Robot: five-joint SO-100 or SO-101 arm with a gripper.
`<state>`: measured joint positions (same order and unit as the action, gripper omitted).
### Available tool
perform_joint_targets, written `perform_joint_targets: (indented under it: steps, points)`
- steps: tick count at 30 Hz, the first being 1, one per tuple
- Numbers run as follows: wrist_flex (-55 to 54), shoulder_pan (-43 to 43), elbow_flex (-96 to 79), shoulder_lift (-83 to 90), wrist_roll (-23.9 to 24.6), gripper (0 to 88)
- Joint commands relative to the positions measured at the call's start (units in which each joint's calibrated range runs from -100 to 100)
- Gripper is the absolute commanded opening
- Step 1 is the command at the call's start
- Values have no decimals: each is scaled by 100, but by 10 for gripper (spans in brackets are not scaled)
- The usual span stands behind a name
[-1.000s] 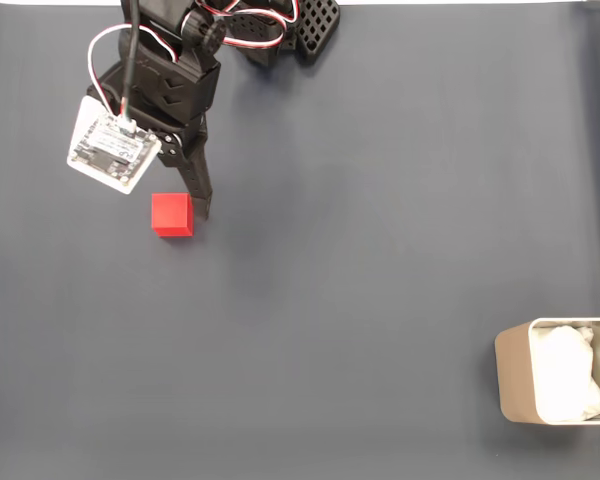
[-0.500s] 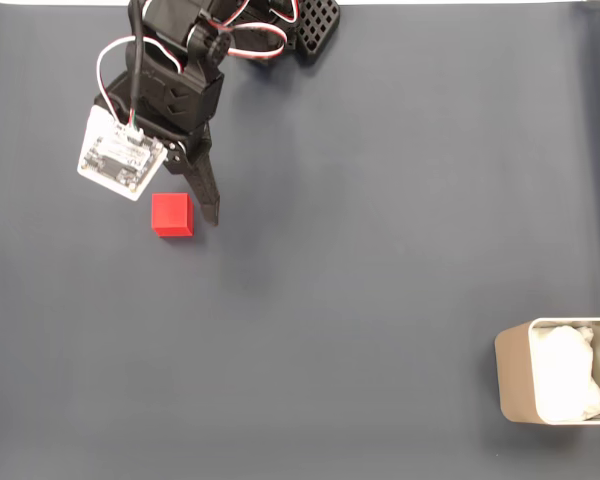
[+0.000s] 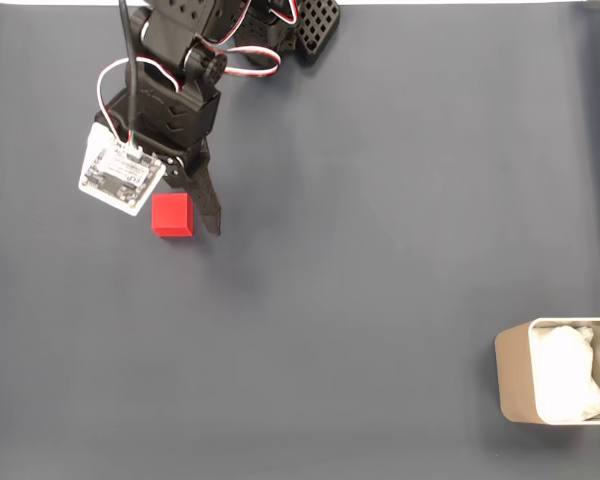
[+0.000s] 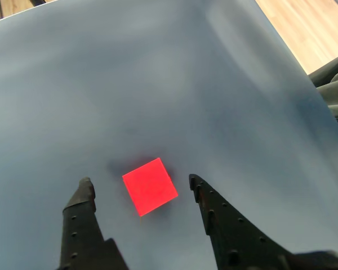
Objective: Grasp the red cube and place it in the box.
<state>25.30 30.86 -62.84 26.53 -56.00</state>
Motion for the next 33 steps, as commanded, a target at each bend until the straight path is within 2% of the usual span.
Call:
perform_joint_targets:
  steps: [1,18,33]
  points:
    - [-218,11,16,-79,-59,392]
    - [-751,-139,-295,-469,-147,398]
    - [-710,-373,-377,-357,-20,398]
